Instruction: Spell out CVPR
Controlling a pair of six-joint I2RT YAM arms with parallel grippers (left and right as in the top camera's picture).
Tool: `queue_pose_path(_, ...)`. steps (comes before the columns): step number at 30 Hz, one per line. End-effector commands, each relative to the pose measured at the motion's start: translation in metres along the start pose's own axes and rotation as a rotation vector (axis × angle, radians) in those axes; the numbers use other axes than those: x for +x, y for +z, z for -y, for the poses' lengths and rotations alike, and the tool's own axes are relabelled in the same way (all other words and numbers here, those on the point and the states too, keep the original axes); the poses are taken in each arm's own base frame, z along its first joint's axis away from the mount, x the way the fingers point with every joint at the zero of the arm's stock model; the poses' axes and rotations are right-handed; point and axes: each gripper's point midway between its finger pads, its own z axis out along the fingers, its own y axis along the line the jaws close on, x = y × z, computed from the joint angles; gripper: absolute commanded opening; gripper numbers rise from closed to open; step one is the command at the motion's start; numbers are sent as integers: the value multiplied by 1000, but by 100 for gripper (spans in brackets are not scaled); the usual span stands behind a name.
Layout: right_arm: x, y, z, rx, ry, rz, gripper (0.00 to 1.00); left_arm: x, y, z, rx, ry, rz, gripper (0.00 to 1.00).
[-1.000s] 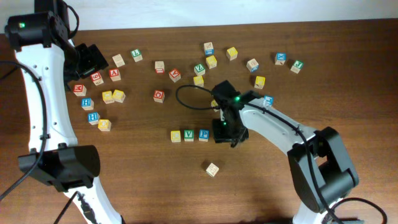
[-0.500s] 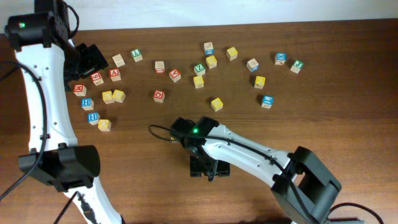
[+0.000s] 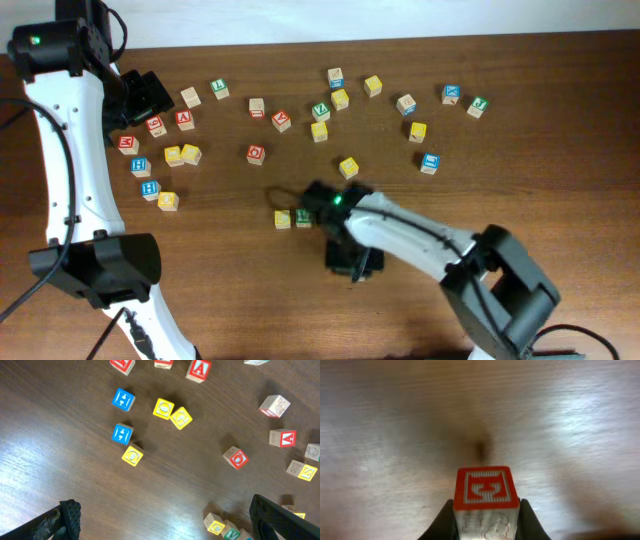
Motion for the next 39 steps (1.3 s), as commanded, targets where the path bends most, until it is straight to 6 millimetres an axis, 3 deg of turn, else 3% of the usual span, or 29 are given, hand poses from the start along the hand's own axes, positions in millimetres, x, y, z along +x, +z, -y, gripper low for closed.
queue_pose_path(1,-48,-74,24,-102,-77,95,14,-1,-3,-2,-3,-15,11,99)
queue_pose_path(3,-96,-113,53,-171,-54,199,15,-1,-3,-2,-3,-16,11,99)
queue_pose_path(5,-146,-125,88,-216,-14,322,15,-1,-3,-2,-3,-15,11,99)
queue_pose_path(6,-181,-125,111,-224,18,416,16,-1,-3,-2,-3,-15,11,99)
queue_pose_path(9,-236,-123,163,-181,143,560,19,-1,-3,0,-2,-11,11,99)
queue_pose_path(11,-255,-110,193,-158,218,573,20,-1,-3,0,-2,-11,11,99)
queue_pose_path(13,-263,-88,211,-145,262,538,20,-1,-3,0,-2,-11,11,99)
queue_pose_path(15,-265,-63,213,-137,269,480,30,0,-3,1,-2,-9,11,99)
queue_pose_path(17,-265,-56,211,-138,268,462,38,0,-3,1,-2,-9,11,99)
queue_pose_path(18,-265,-56,210,-144,266,460,50,-2,-3,-2,-4,-16,12,99)
queue_pose_path(19,-261,-59,210,-145,265,444,51,-2,-3,-4,-4,-20,12,99)
queue_pose_path(21,-254,-88,200,-206,248,426,53,-2,-3,-4,-4,-20,12,99)
queue_pose_path(22,-239,-120,188,-265,226,401,56,-2,-3,-4,-4,-20,12,99)
queue_pose_path(23,-217,-140,174,-317,184,353,56,-2,-3,-4,-5,-20,12,99)
queue_pose_path(24,-182,-152,144,-410,57,266,57,-2,-3,-4,-4,-20,12,99)
queue_pose_path(25,-162,-150,125,-426,-8,199,59,-2,-3,-4,-4,-20,12,99)
queue_pose_path(27,-131,-128,80,-384,-139,106,71,-2,-3,-4,-4,-20,12,99)
queue_pose_path(28,-121,-117,62,-363,-174,80,72,-2,-3,-4,-4,-20,12,99)
queue_pose_path(30,-115,-100,43,-301,-150,83,66,-2,-3,-4,-4,-20,12,99)
queue_pose_path(31,-109,-97,34,-297,-179,82,37,-2,-3,-4,-4,-20,12,99)
queue_pose_path(32,-111,-98,32,-301,-174,89,17,-2,-3,-4,-5,-20,12,99)
queue_pose_path(33,-120,-103,35,-319,-123,115,12,-2,-3,-4,-4,-20,12,99)
queue_pose_path(34,-129,-120,44,-347,-82,162,5,-2,-3,-4,-4,-19,12,99)
queue_pose_path(37,-126,-179,77,-349,-32,361,10,-2,-3,-4,-4,-19,12,99)
queue_pose_path(39,-120,-224,114,-286,34,554,19,-2,-3,-3,-4,-19,13,99)
